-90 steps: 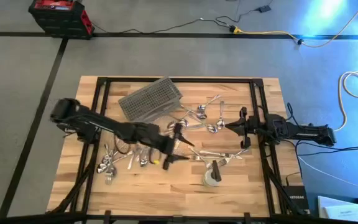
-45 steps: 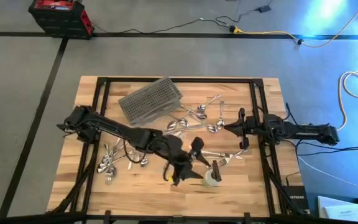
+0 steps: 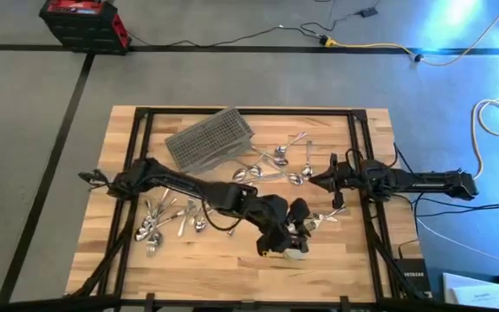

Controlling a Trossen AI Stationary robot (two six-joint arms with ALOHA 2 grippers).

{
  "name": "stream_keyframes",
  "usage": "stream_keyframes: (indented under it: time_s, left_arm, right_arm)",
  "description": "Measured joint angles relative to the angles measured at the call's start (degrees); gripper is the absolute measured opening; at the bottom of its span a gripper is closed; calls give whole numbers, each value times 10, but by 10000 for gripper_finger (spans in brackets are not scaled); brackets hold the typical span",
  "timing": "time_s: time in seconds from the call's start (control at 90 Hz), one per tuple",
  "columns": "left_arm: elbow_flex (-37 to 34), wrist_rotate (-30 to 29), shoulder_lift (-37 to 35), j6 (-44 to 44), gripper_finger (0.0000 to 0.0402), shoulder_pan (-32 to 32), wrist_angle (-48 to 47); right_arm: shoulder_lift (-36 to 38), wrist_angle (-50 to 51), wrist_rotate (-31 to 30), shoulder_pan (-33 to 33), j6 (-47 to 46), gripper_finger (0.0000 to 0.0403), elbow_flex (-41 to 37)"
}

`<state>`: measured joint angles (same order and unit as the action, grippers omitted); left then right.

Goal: Sort silverware
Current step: Move the white spray bottle to the top right of the table

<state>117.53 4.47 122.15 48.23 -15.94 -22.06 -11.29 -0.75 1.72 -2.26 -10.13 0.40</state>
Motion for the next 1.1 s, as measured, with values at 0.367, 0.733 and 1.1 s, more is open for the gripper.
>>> stream_keyframes:
  time_s: [0.367, 0.733, 1.1]
  left_arm:
    - [0, 1, 2, 32, 237, 8, 0]
    - [0, 1, 2, -12, 237, 20, 1]
    - [-1, -101, 2, -21, 237, -30, 19]
  right_arm:
    - [-33, 0, 3, 0, -1, 1, 0]
    - [-32, 0, 3, 0, -1, 1, 0]
    - [-32, 0, 4, 0, -1, 1, 0]
